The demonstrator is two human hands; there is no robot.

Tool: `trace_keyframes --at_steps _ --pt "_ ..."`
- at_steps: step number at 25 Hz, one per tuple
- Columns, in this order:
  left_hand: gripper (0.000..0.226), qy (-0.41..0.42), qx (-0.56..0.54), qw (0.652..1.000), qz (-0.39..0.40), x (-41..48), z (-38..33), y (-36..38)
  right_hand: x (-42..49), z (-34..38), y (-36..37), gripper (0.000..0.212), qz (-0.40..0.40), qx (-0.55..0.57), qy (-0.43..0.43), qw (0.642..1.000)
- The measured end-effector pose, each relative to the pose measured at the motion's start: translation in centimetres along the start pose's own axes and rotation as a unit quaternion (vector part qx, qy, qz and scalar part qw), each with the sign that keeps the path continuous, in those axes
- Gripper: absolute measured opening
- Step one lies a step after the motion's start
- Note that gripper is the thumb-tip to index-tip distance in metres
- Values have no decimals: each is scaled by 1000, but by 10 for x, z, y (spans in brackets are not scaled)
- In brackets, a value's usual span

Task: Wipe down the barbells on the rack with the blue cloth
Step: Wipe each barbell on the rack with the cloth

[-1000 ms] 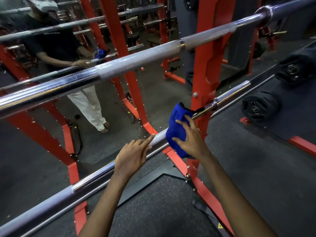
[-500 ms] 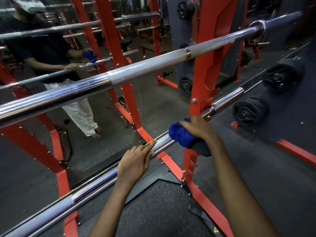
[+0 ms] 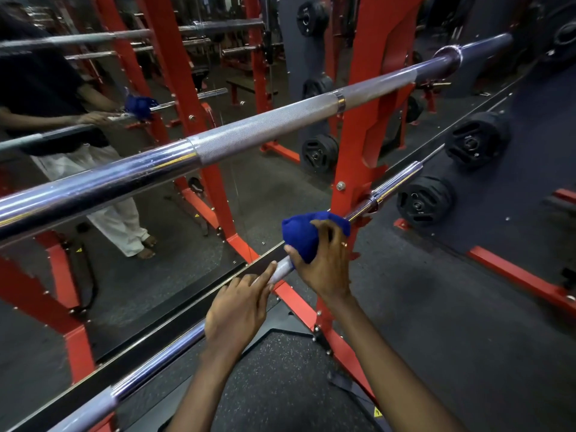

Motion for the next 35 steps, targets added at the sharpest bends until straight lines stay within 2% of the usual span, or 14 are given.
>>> trace_keyframes --at_steps 4,9,14,17,19,21,23,26,28,29,31,32,33,35 --pt "50 -3 -9 1000 5 -1 1 2 16 -22 2 63 10 -48 -22 999" --pt "51 -2 -17 1000 10 0 1 5 38 -56 3 57 -19 -78 53 995" --pt "54 -19 4 999 51 3 1 4 19 -33 13 47 27 -84 -65 994" --pt "61 -38 -22 995 85 8 -6 6 28 -54 11 48 -72 -17 65 995" --pt "69 -44 -43 994 92 20 -20 7 36 -62 14 54 -151 50 169 973" --pt "68 -32 -53 994 91 33 -37 10 33 -59 16 58 -209 152 254 932" --pt "60 -26 -54 993 99 42 -45 18 26 -64 20 48 -265 276 326 865" --pt "55 -29 -32 996 84 41 -46 23 32 -90 25 34 -333 381 441 741" --pt "56 -36 -18 997 71 39 -46 26 40 -107 32 44 -367 492 472 633" --pt "58 -47 -12 996 79 39 -47 27 43 -114 37 55 -373 528 466 604" --pt "64 -68 -7 993 99 43 -47 30 36 -110 39 64 -349 528 486 603" --pt "67 -67 5 992 106 48 -49 30 28 -100 37 57 -318 512 496 625" --pt "67 -52 25 993 107 56 -53 31 20 -86 33 51 -283 479 493 669" --pt "57 -20 38 993 113 76 -64 30 10 -56 18 49 -182 308 375 855"
Point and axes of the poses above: each hand's wrist, its own x-axis towards the middle knuckle, its own y-axis out of the palm, z = x × y, the point moved 2 cm from there along x, towards the middle knuckle, and after that the axes turned 13 degrees about -y, right-handed, at the moved point
